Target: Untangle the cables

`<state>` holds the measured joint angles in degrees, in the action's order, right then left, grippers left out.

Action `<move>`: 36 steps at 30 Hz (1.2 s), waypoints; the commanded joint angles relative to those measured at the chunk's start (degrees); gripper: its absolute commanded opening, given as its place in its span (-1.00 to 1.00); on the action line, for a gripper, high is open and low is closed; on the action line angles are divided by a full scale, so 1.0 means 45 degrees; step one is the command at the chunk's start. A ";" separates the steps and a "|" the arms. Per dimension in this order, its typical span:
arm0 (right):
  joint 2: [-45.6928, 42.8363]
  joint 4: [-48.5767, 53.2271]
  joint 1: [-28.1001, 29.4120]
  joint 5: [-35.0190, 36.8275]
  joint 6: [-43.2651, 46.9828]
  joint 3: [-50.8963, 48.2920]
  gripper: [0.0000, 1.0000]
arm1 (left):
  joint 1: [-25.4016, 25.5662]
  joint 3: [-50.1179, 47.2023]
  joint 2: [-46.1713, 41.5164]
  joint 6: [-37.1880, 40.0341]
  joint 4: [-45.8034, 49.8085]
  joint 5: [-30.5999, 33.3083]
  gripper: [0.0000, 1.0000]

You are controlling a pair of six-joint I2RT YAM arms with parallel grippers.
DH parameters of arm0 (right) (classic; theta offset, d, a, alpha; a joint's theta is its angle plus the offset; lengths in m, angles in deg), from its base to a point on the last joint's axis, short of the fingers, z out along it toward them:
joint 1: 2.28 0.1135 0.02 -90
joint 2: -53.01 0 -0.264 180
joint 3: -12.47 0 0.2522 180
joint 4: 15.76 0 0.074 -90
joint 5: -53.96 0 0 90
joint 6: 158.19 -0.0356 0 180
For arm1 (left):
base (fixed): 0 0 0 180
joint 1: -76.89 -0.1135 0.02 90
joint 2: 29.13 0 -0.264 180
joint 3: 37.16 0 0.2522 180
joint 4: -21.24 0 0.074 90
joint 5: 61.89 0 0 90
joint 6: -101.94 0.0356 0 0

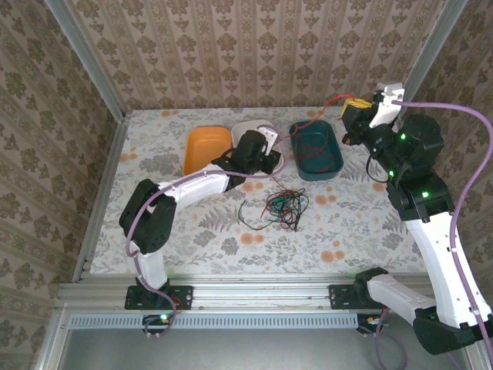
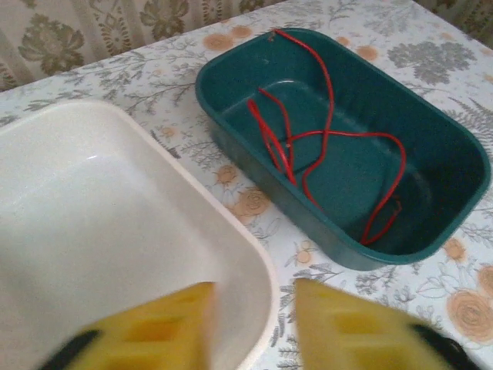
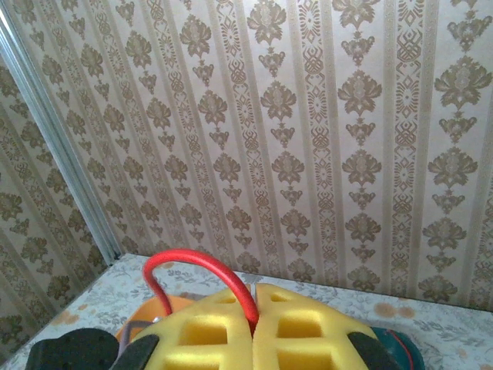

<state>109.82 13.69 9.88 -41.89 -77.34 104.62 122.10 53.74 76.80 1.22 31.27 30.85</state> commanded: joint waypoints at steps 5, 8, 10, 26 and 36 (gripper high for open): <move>0.0151 0.0657 -0.0064 0.1467 -0.1023 -0.1047 -1.00 | -0.0463 0.0189 -0.1362 -0.1876 -0.1294 -0.0563 -1.00; 0.0366 0.0670 -0.0037 0.1787 -0.2174 -0.2199 -1.00 | -0.0745 0.0122 -0.2090 -0.3032 -0.2110 -0.2211 -1.00; 0.0558 0.0480 0.0015 0.1865 -0.2876 -0.2969 -1.00 | -0.0908 0.0578 -0.2216 -0.3605 -0.2171 -0.3184 -1.00; 0.4505 0.1047 -0.0153 0.1947 -0.4886 -0.3286 -1.00 | -0.1259 0.7574 0.1753 -0.5298 -0.0442 -0.4174 -1.00; 0.6768 0.0993 -0.0760 0.2111 -0.6662 -0.2861 -1.00 | -0.1008 1.6844 0.9565 -0.5304 0.4593 -0.0647 -1.00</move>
<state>138.87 17.93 6.91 -34.06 -103.52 89.93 116.99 121.37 113.89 -21.18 42.61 22.42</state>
